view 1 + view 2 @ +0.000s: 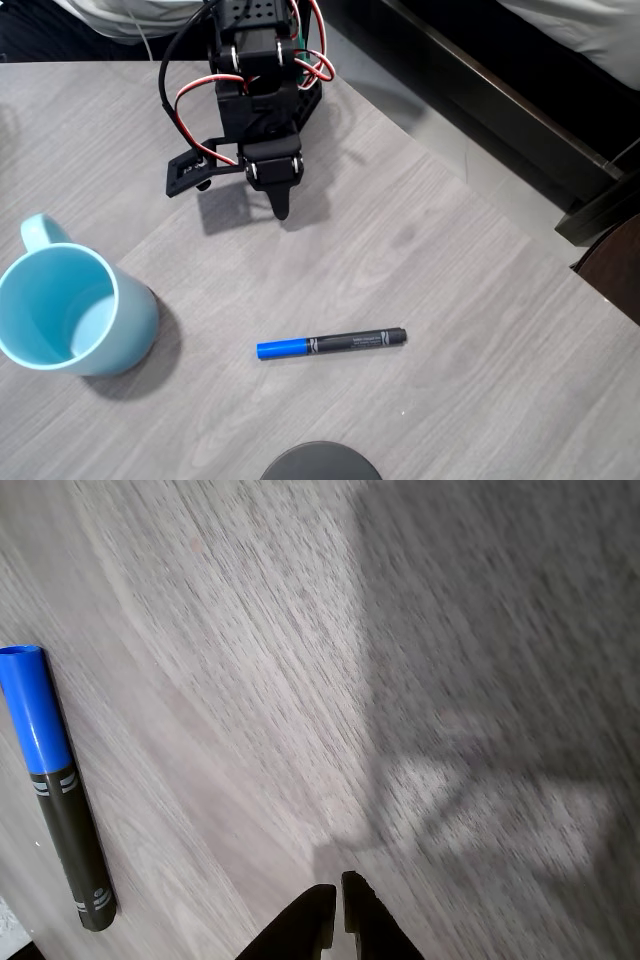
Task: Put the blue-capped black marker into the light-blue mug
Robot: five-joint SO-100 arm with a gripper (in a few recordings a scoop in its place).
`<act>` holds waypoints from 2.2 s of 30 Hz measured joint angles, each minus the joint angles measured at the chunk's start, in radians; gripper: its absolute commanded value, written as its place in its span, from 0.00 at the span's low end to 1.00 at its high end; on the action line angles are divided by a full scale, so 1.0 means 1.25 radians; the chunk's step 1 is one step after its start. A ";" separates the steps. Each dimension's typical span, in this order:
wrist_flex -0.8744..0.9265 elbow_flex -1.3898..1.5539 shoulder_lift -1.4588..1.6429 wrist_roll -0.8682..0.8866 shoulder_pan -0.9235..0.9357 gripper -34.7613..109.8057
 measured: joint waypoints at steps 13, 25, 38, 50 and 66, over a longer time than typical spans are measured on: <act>0.000 0.000 0.000 0.000 0.000 0.24; 0.000 0.000 0.000 -0.025 -0.022 0.24; -0.002 -0.064 0.001 -0.234 0.079 0.24; 0.075 -0.864 -0.772 -0.074 -0.005 0.24; -0.042 -1.253 -1.543 0.157 -0.155 0.35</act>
